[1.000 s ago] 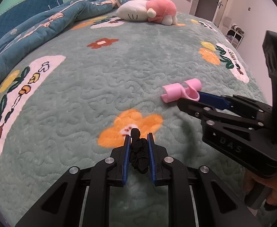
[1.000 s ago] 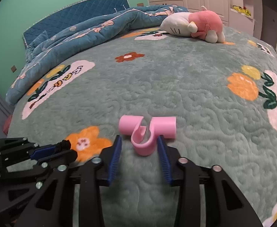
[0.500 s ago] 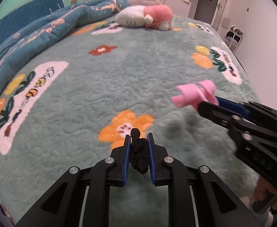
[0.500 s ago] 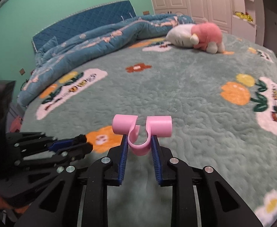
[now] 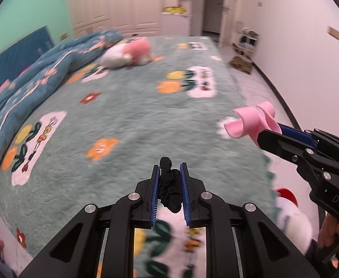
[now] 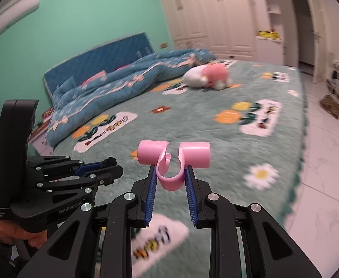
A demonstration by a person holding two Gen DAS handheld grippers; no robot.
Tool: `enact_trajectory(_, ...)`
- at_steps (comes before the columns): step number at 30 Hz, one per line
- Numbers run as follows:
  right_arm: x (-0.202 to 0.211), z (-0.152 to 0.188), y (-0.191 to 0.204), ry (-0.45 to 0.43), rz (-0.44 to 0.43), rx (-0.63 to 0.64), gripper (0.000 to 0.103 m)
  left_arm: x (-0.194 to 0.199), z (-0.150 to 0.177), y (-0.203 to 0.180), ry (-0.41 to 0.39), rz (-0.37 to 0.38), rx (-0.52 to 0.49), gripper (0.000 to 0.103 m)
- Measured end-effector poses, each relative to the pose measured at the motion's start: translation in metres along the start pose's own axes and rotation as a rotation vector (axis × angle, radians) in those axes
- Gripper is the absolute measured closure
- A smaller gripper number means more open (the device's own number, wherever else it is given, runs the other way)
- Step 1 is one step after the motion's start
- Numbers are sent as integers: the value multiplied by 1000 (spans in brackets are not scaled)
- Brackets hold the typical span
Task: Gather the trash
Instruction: 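Carry the hair tie and pink clip with both tools over the orange bin, then open both tools to drop the hair tie and pink clip into the bin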
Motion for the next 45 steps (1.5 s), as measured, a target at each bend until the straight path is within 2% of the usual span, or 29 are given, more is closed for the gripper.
enact_trajectory(5,82,15,-53,-64,107,-72,78,11,3,-87,-5,113,-117,84)
enact_trajectory(6,98,20,-66,-74,135,-87,78,10,4,-117,1,160,-150,84)
enact_trajectory(8,133,35,-101,-86,205,-132,78,7,9,-152,15,216,-190,84)
enact_trajectory(12,181,68,-161,-78,311,-217,78,-14,24,-240,70,349,-275,84)
enact_trajectory(18,226,130,-245,-28,439,-348,78,-61,58,-329,170,461,-355,84)
enact_trajectory(26,238,201,-317,25,506,-525,78,-133,100,-387,341,537,-348,84)
enact_trajectory(29,237,223,-334,44,511,-579,78,-154,111,-397,388,553,-345,84)
enact_trajectory(32,232,237,-347,65,515,-617,78,-164,123,-407,398,546,-375,83)
enact_trajectory(35,220,250,-354,93,518,-652,76,-167,134,-414,418,546,-412,77)
enact_trajectory(38,210,260,-360,107,515,-695,74,-174,144,-415,427,519,-440,65)
enact_trajectory(40,206,264,-364,111,521,-710,66,-175,144,-416,440,521,-433,65)
enact_trajectory(45,202,264,-368,104,526,-709,65,-173,142,-417,438,501,-434,49)
Point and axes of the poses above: each gripper's, at about its wrist camera, not at the fingertips, and x roughly against the way its jaws point, y to its left, z to its underside, the point moved 8 cm from there along -x, roughly the way its jaws point, and after that the axes turned 11 degrees about -y, right-handed, at the moved point
